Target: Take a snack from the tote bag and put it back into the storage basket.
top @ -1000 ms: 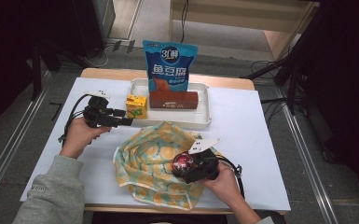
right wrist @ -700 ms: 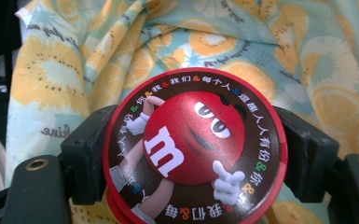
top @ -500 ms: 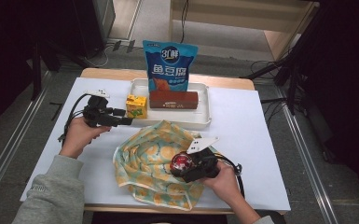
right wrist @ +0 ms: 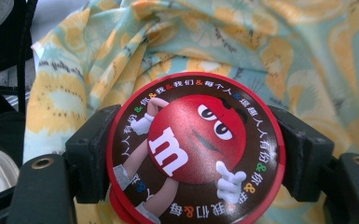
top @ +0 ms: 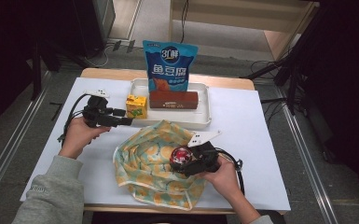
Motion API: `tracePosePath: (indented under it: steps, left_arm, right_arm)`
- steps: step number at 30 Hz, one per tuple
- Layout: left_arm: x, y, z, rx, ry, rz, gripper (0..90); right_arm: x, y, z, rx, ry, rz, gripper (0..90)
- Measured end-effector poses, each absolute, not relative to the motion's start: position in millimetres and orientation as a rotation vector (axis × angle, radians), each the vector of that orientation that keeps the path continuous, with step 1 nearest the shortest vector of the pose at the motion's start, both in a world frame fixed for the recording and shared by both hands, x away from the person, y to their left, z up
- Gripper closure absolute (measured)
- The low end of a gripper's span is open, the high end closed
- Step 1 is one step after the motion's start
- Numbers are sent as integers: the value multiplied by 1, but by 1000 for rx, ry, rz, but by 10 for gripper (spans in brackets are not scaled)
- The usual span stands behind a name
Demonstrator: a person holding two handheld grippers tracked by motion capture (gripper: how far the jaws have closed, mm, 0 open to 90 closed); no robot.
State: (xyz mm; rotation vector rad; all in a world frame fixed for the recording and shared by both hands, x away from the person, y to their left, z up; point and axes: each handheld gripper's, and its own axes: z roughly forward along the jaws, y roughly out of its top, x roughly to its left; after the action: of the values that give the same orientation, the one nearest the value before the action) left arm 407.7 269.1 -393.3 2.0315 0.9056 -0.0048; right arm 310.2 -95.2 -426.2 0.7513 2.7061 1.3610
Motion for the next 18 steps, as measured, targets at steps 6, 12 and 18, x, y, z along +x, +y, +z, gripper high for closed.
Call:
tracePosePath:
  steps: [6,12,18]
  left_arm:
    - [406,271,-394,2029,907,-12,355]
    - [403,272,-395,2029,911,-14,355]
    - [399,275,-395,2033,918,-11,355]
  right_arm:
    - [318,-92,-417,742,2702,1379,257]
    - [327,-85,-412,733,2714,1390,257]
    - [333,-82,-408,707,2739,1377,258]
